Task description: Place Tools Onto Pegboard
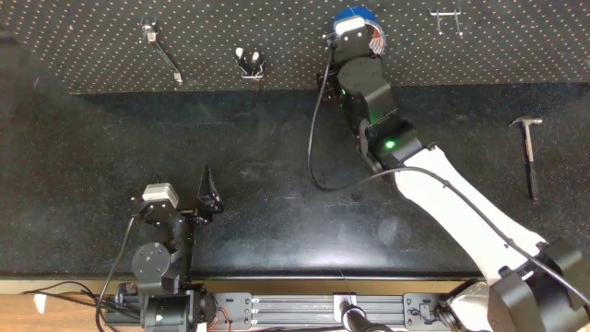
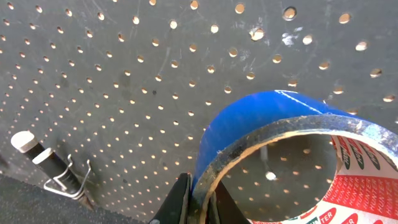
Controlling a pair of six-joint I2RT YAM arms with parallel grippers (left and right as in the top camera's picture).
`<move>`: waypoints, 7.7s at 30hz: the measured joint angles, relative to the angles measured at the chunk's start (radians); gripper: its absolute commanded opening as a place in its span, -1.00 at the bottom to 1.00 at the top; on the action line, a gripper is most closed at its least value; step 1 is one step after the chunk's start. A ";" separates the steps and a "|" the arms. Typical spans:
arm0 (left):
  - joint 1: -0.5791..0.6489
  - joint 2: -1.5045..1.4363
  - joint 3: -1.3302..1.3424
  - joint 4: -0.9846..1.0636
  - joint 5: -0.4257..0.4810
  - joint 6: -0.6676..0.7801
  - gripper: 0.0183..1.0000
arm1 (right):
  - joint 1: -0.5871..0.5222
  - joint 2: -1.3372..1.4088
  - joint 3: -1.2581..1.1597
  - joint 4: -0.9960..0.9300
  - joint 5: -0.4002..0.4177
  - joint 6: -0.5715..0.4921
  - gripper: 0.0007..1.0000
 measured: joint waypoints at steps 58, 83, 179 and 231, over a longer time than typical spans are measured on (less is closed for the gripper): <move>0.000 0.000 0.000 0.000 0.000 0.000 0.99 | -0.698 -0.230 0.035 -1.220 -0.146 -0.062 0.97; 0.000 0.000 0.000 0.000 0.000 0.000 0.99 | -1.138 0.109 0.036 -1.189 -0.245 -0.679 0.97; 0.000 0.000 0.000 0.000 0.000 0.000 0.99 | -1.097 -0.206 0.038 -0.969 -0.669 -0.716 -0.85; 0.000 0.000 0.000 0.000 0.000 0.000 0.99 | -0.700 -0.051 0.038 -0.658 -0.689 -0.457 0.22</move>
